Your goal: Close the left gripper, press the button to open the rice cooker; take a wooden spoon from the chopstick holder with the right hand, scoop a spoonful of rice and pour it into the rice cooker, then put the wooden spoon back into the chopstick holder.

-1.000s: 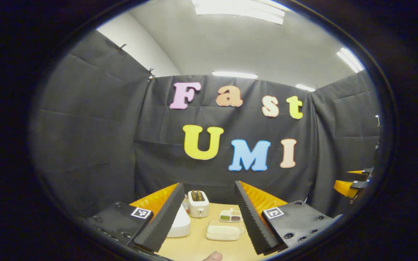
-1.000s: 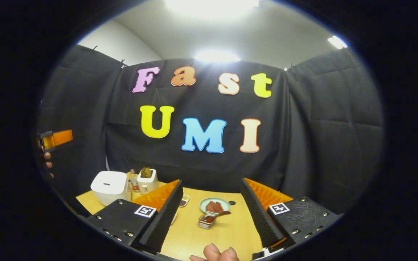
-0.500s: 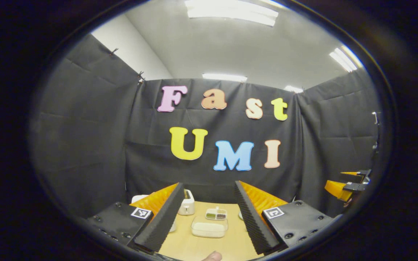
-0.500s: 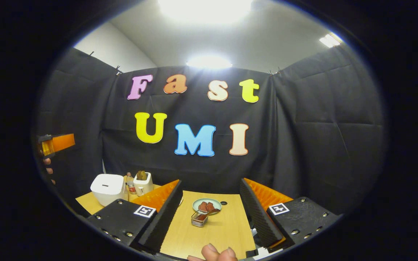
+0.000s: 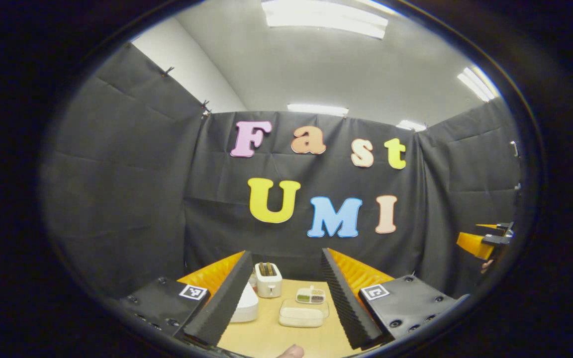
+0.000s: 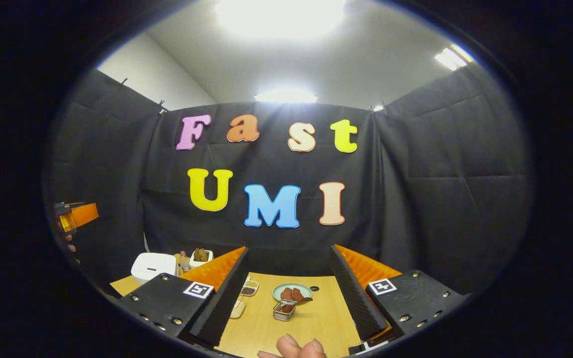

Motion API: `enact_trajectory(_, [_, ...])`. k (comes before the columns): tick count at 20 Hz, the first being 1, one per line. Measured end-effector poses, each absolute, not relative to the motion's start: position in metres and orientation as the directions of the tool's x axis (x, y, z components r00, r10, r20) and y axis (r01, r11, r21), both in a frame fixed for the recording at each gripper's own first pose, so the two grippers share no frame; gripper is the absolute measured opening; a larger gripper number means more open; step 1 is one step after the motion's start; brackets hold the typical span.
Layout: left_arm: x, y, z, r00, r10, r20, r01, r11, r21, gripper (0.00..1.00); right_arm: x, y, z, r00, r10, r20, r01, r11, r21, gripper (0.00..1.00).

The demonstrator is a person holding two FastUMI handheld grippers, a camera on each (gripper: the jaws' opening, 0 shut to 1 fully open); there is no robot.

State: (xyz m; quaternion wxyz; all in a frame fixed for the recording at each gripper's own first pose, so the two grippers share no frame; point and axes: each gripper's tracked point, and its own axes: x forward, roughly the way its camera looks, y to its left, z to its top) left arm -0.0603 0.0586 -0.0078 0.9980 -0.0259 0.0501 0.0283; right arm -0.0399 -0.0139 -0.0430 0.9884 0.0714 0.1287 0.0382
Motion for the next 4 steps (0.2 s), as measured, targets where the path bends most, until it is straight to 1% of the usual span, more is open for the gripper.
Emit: enact_trajectory(4, [-0.0548,0.066,-0.0126,0.994,0.042,-0.101,-0.048,0.997,-0.064,0.92,-0.0378,-0.0073,-0.0423,0.962,0.089,-0.258,-0.051,0.987,0.153,0.98])
